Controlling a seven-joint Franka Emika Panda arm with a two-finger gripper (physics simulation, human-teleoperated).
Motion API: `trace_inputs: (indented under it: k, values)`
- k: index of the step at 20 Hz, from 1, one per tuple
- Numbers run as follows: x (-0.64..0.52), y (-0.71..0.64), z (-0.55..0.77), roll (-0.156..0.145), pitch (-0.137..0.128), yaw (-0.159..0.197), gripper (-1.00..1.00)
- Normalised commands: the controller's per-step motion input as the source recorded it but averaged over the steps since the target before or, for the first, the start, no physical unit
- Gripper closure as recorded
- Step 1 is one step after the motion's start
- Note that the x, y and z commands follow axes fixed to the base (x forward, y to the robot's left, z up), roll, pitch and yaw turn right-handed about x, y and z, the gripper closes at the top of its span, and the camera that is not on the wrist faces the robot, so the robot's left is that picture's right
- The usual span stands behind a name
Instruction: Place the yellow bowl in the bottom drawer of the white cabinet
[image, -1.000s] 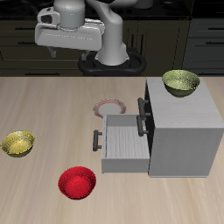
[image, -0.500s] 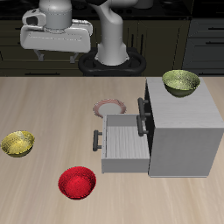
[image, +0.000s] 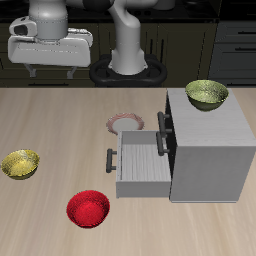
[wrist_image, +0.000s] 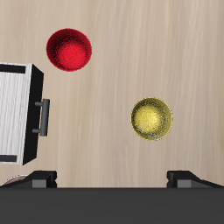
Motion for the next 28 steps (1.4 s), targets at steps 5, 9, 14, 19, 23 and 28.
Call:
trace_inputs:
  k: [5, 9, 14, 19, 23, 28]
  values:
    - [0.25, -0.05, -0.07, 0.034, 0.003, 0.009, -1.00]
    - [0.21, -0.08, -0.11, 0.027, 0.009, 0.000, -1.00]
    - [0.10, -0.17, -0.11, -0.001, 0.011, 0.009, -1.00]
    - [-0.01, -0.18, -0.06, -0.028, 0.004, 0.017, -1.00]
    - [-0.04, -0.12, 0.01, 0.016, -0.009, 0.012, -1.00]
    - [-0.13, -0.25, 0.10, 0.000, -0.036, -0.027, -1.00]
